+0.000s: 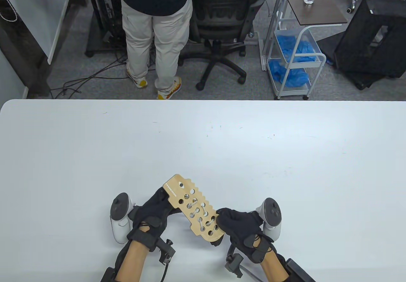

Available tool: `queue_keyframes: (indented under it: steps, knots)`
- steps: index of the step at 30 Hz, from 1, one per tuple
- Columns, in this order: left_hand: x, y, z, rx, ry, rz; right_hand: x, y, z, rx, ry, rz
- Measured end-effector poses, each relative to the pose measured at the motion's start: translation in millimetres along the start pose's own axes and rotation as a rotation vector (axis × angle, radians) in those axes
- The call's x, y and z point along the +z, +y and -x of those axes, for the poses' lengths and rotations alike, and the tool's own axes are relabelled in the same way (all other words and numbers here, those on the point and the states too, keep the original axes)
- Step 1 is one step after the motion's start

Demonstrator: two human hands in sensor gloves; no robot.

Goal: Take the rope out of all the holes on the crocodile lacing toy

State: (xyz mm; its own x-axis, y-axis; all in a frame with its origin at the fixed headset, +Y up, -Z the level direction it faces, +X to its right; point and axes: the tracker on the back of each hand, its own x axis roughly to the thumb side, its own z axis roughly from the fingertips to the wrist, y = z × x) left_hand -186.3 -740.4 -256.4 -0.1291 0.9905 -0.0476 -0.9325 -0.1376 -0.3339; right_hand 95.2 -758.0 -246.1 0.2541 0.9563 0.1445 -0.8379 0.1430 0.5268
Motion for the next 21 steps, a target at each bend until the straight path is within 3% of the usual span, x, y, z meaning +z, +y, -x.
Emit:
queue_keyframes:
  steps: [8,15,21]
  knots:
    - [1,-2,-4,-0.088,0.001,-0.005,0,-1,1,0.013,0.004,0.001]
    - [0,-18,-8,-0.083,-0.037,0.081,0,-3,4,0.103,0.039,0.005]
    - [-1,-26,-7,0.036,-0.082,0.164,4,-14,-2,0.151,0.015,0.148]
